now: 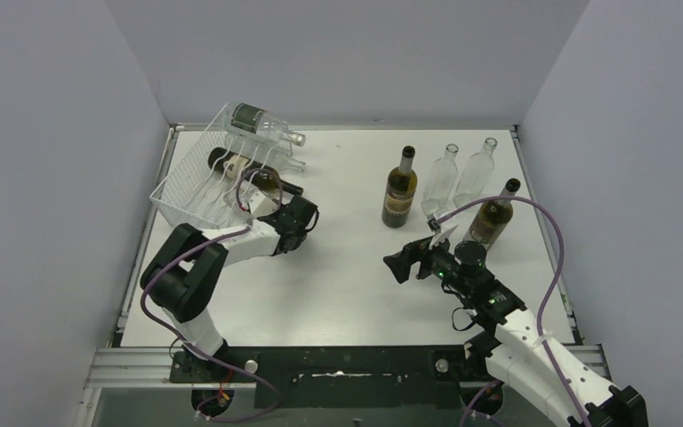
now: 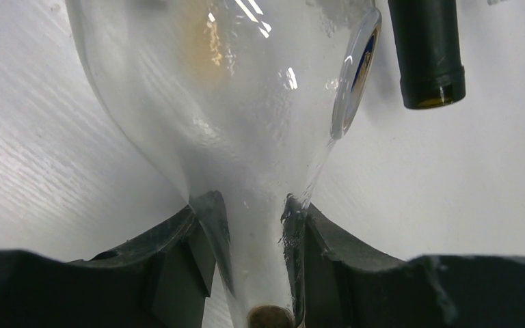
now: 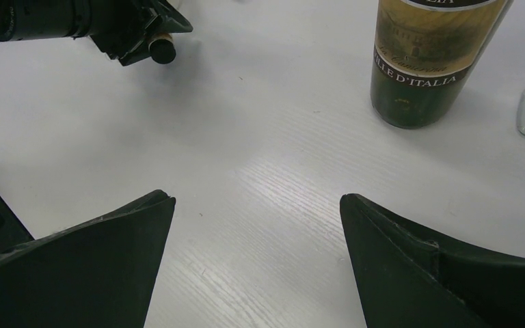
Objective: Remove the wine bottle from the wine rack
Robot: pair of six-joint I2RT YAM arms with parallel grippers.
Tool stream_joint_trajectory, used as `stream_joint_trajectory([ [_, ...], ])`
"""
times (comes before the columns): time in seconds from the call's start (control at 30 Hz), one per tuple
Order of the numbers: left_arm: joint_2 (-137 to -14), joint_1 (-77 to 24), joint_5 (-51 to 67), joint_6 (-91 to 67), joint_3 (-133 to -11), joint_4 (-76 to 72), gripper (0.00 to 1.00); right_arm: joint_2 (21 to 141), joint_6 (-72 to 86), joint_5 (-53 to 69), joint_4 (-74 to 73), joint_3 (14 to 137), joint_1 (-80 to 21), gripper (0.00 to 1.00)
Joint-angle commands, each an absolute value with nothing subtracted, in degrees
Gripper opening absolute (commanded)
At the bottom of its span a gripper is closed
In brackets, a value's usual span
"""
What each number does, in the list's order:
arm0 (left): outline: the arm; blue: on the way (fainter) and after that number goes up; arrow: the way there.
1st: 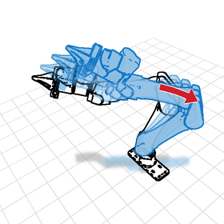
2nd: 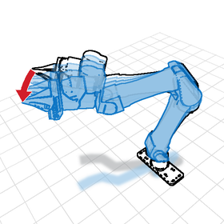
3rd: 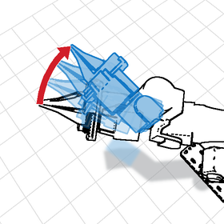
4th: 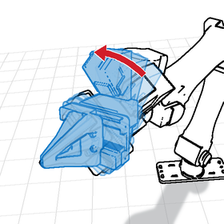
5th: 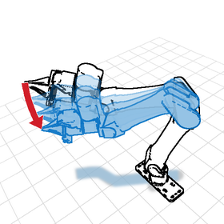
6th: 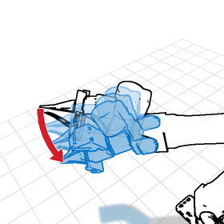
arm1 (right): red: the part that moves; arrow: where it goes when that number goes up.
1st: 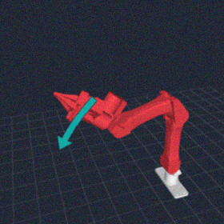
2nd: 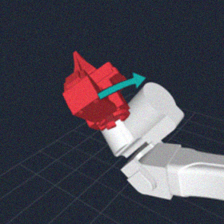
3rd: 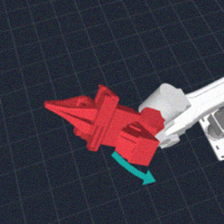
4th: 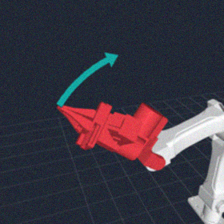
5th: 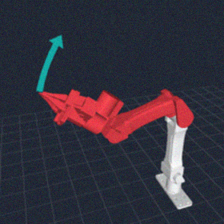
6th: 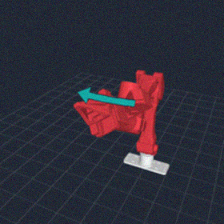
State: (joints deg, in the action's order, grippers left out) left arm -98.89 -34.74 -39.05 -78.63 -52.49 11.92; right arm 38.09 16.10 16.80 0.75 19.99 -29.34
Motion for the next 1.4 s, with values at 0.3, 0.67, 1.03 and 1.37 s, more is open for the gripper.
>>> stream_joint_trajectory([
  [0.3, -91.65, -41.79, -43.05, -82.46, -51.50, 5.02, 0.00, 39.10, 15.96, 16.11, 4.21, 20.45, -30.02, 0.98],
  [0.67, -77.35, -45.69, -30.29, -86.21, -50.88, 13.04, 0.00, 45.19, 16.17, 14.86, 10.68, 21.21, -34.44, 0.98],
  [1.03, -56.80, -46.68, -15.31, -86.88, -47.97, 28.96, 0.00, 58.10, -0.93, 11.38, 27.91, 22.43, -47.14, 0.98],
  [1.37, -47.06, -46.49, -0.38, -92.34, -46.15, 32.64, 0.00, 67.51, -22.21, 29.94, 37.81, 26.01, -48.71, 0.98],
])
